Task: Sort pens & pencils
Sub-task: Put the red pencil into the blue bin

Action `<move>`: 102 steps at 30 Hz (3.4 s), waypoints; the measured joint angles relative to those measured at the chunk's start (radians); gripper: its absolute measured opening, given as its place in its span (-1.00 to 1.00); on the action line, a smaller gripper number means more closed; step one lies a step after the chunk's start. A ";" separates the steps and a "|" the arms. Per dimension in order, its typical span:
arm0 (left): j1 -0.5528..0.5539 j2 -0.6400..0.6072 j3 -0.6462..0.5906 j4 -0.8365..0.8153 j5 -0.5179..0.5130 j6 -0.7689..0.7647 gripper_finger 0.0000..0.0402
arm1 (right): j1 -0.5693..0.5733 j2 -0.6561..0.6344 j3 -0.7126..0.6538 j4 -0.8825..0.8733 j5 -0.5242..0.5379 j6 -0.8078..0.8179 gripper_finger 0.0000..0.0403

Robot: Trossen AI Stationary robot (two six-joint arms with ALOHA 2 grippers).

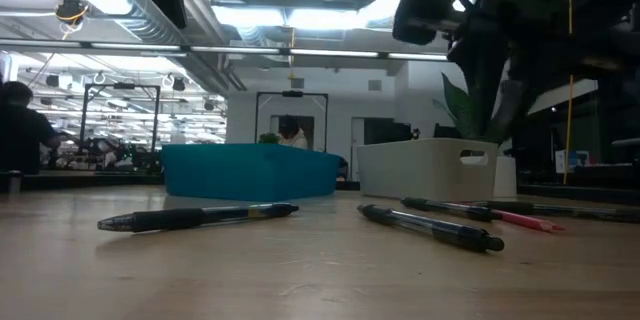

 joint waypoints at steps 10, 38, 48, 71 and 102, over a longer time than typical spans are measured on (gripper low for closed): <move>0.000 0.000 0.000 -0.001 -0.022 0.001 -0.66 | -0.002 0.000 -0.089 0.003 -0.008 0.045 -0.33; 0.002 0.000 0.000 0.000 -0.030 0.001 -0.66 | -0.145 0.003 -0.136 0.067 -0.060 -0.056 -0.37; 0.002 0.000 0.000 0.000 -0.049 0.001 -0.66 | -0.173 0.020 -0.136 0.084 -0.106 -0.062 -0.37; 0.001 0.001 -0.001 0.000 -0.101 0.030 -0.66 | -0.214 0.076 -0.128 0.107 -0.228 -0.128 -0.37; 0.001 0.001 -0.001 0.005 -0.101 0.046 -0.66 | -0.238 0.102 -0.135 0.087 -0.191 -0.164 -0.37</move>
